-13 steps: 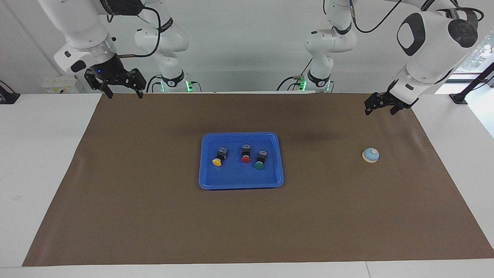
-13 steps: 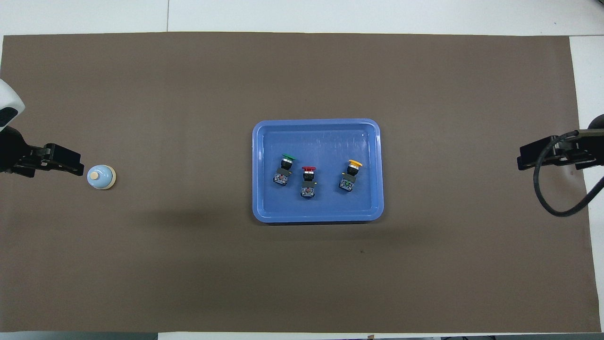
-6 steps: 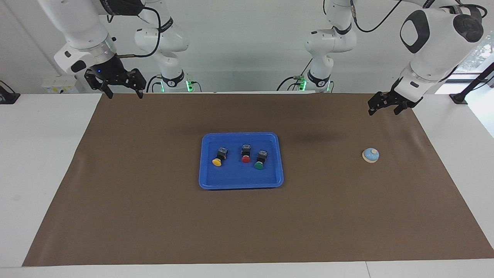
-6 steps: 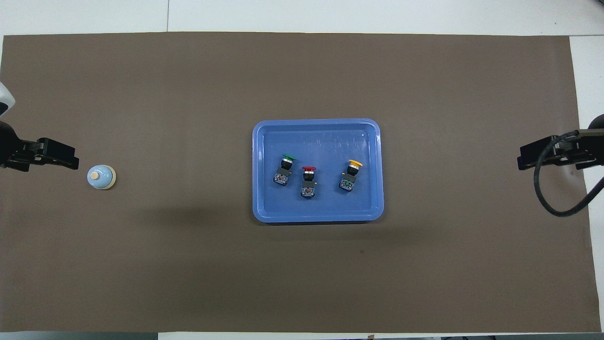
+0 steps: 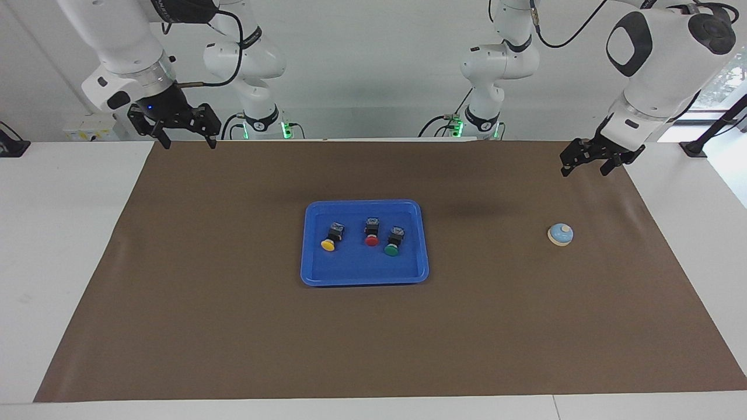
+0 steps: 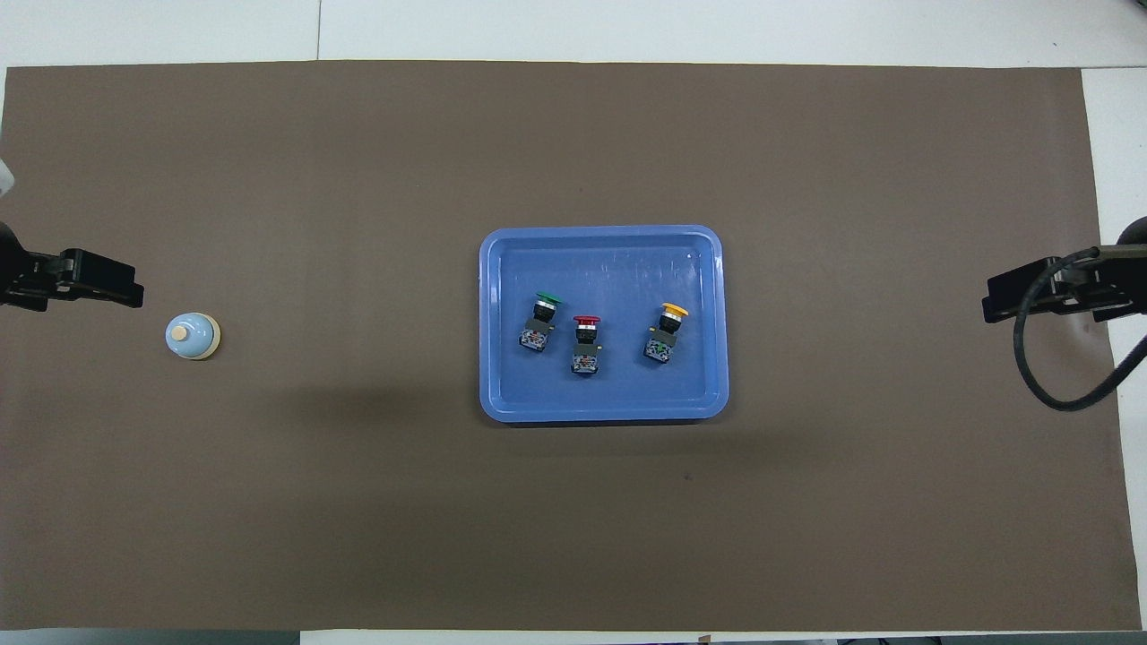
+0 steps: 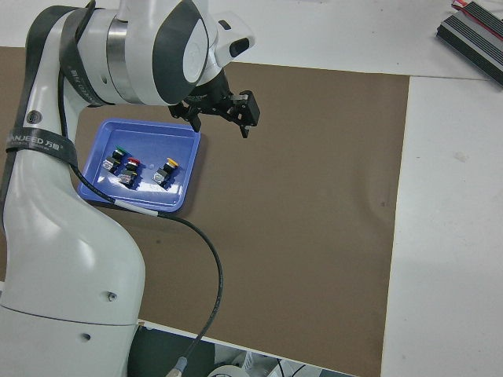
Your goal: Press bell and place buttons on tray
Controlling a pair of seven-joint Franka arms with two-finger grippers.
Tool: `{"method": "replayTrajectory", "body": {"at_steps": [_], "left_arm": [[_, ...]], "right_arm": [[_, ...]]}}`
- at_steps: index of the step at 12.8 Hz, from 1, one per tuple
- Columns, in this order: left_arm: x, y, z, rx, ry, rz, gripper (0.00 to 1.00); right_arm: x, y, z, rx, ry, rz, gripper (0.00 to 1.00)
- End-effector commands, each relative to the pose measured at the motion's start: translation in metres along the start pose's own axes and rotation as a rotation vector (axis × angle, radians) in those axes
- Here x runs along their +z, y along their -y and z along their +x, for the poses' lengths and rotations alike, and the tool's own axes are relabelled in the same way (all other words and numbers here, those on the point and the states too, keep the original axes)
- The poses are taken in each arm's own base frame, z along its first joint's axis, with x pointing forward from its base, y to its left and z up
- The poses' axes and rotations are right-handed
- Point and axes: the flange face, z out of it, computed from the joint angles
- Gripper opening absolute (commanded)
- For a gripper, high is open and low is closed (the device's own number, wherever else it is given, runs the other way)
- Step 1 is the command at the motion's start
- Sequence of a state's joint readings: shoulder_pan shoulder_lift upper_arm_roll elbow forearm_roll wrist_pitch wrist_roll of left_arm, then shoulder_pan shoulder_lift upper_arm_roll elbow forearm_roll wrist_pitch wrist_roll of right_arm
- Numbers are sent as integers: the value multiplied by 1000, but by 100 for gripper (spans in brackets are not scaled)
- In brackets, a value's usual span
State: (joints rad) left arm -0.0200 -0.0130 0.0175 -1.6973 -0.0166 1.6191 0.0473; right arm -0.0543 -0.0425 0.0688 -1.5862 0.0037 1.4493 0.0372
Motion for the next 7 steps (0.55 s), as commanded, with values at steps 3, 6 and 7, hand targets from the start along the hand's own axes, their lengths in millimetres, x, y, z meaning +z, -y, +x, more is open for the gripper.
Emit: {"method": "replayTrajectory", "body": {"at_steps": [3,6,7], "left_arm": [[-8,-3,1,7,29,13,100],[-8,-5,1,10,31,12,100],[-8,-5,1,10,31,12,100]], "right_arm": [[-1,-3,-6,-17,4,14,100],[-1,-3,-6,-17,3,14,100],[-1,-3,-6,-15,4,14,100]]}}
